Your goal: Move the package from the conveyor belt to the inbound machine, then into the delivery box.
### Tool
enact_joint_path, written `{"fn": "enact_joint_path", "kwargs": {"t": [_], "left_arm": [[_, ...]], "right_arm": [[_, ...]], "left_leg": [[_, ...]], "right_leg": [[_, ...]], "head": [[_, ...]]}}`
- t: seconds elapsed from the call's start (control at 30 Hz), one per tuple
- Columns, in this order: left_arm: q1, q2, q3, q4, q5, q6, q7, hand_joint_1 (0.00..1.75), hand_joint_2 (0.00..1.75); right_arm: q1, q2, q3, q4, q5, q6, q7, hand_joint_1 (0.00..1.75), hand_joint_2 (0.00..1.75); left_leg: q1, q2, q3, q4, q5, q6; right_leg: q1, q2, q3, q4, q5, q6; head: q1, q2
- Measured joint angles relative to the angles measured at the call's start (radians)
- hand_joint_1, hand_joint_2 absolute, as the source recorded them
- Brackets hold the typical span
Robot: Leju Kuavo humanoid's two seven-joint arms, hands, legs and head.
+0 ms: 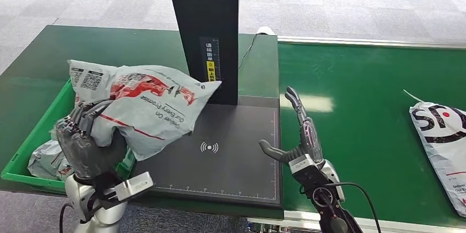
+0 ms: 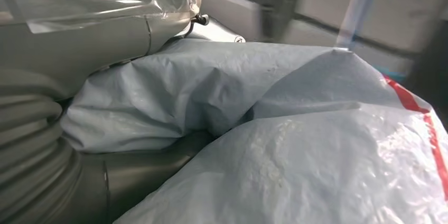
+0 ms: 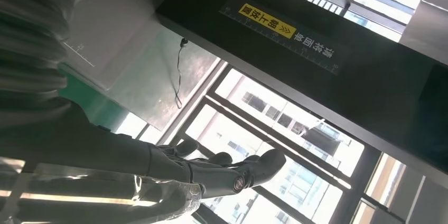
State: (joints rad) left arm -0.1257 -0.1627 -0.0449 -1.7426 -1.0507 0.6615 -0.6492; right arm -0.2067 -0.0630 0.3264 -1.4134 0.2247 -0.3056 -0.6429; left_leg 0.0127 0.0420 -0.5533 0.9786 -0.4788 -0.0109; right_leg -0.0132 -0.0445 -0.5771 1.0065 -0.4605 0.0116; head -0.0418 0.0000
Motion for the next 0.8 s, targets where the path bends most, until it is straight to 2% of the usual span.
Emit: {"fn": "enact_joint_path", "kwargs": {"t": [0.13,0.27,0.37,0.43,0.47,0.53,0.57,0.6,0.67,0.8], "left_arm": [[-0.051,0.003,0.097,0.090,0.052,0.000,0.155,1.75,1.75],[-0.114,0.049,0.135,0.224,0.079,0.000,0.330,1.75,1.75],[-0.151,0.086,0.145,0.324,0.089,-0.001,0.396,1.75,1.75],[-0.170,0.108,0.152,0.382,0.100,0.000,0.415,1.67,1.75],[-0.177,0.117,0.156,0.408,0.107,0.000,0.418,1.44,1.75],[-0.197,0.134,0.166,0.453,0.118,0.000,0.421,0.78,1.75],[-0.208,0.141,0.171,0.472,0.121,0.000,0.421,0.39,1.75],[-0.220,0.148,0.177,0.490,0.122,0.000,0.420,0.17,1.75],[-0.237,0.157,0.194,0.518,0.119,0.000,0.408,0.00,1.75],[-0.254,0.156,0.249,0.541,0.086,0.000,0.343,0.00,1.75]], "right_arm": [[0.009,-0.001,-0.001,0.000,0.003,-0.015,-0.003,0.00,1.75],[0.013,-0.004,-0.002,0.000,0.004,-0.024,-0.003,0.00,1.75],[0.017,-0.006,-0.003,-0.002,0.005,-0.026,-0.002,0.00,1.75],[0.019,-0.007,-0.003,-0.004,0.007,-0.027,0.002,0.00,1.75],[0.020,-0.008,-0.003,-0.005,0.008,-0.026,0.004,0.00,1.75],[0.021,-0.009,-0.003,-0.005,0.012,-0.025,0.008,0.00,1.75],[0.021,-0.009,-0.003,-0.005,0.014,-0.024,0.010,0.00,1.75],[0.021,-0.009,-0.002,-0.005,0.015,-0.022,0.012,0.00,1.75],[0.021,-0.010,-0.002,-0.005,0.017,-0.019,0.014,0.00,1.75],[0.021,-0.010,-0.002,-0.005,0.020,-0.015,0.015,0.00,1.75]], "left_leg": [[0.000,0.000,0.000,0.000,0.000,0.000],[0.000,0.000,0.000,0.000,0.000,0.000],[0.000,0.000,0.000,0.000,0.001,0.000],[0.000,0.000,0.000,0.000,0.000,0.000],[0.000,0.000,-0.001,0.000,0.000,0.000],[0.000,0.000,-0.001,0.000,0.000,0.000],[0.000,0.000,-0.001,0.000,0.000,0.000],[0.000,0.000,-0.001,0.000,0.000,0.000],[0.000,0.000,0.000,0.000,0.000,0.000],[0.000,0.000,0.001,0.000,0.001,0.000]], "right_leg": [[0.000,0.000,0.000,0.000,0.000,0.000],[0.000,0.000,0.000,0.000,0.000,0.000],[0.000,0.000,0.000,0.000,0.000,0.000],[0.000,0.000,0.000,0.000,0.000,0.000],[0.000,0.000,-0.001,0.000,0.000,0.000],[0.000,0.000,-0.001,0.000,0.000,0.000],[0.000,0.000,-0.001,0.000,0.000,0.000],[0.000,0.000,0.000,0.000,0.000,0.000],[0.000,0.000,0.000,0.000,0.000,0.000],[0.000,0.000,0.001,0.000,0.000,0.000]], "head": [[0.000,0.000],[0.000,0.000],[0.000,0.000],[0.000,0.000],[0.000,0.000],[0.000,0.000],[0.000,0.000],[0.000,0.000],[0.000,0.000],[0.000,0.000]]}}
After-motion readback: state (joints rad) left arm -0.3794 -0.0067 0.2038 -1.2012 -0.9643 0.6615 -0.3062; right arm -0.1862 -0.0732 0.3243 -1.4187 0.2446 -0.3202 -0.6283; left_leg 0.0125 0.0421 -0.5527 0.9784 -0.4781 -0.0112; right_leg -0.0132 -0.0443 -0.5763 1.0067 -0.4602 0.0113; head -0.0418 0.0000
